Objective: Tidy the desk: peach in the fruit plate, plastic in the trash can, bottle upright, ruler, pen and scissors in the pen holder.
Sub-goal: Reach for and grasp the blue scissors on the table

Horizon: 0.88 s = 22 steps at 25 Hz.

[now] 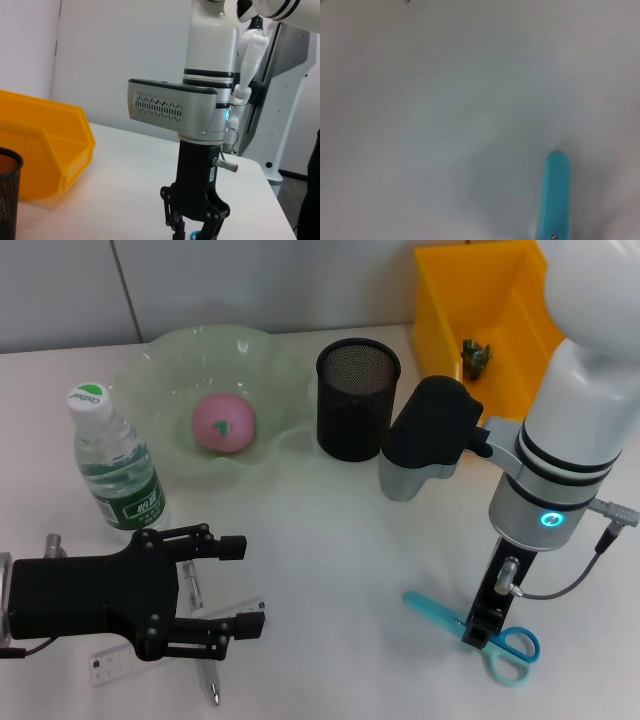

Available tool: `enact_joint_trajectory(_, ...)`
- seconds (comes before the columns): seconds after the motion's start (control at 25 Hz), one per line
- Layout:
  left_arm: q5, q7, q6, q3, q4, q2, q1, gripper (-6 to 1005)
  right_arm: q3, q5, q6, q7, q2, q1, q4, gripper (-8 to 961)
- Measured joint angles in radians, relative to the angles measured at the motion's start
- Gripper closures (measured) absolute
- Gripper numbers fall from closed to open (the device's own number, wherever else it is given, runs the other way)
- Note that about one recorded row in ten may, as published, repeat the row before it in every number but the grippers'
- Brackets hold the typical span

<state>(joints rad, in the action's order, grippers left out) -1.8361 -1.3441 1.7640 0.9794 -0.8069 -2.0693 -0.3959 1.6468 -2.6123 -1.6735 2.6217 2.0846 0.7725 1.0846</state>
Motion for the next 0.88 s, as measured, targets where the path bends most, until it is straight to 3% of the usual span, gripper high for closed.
enact_joint_trajectory(0.88,0.000,0.004,-0.001,-0.001,0.000,0.002,0.002,160,0.054,0.005,0.002,0.038,0.002,-0.001,0.027,619)
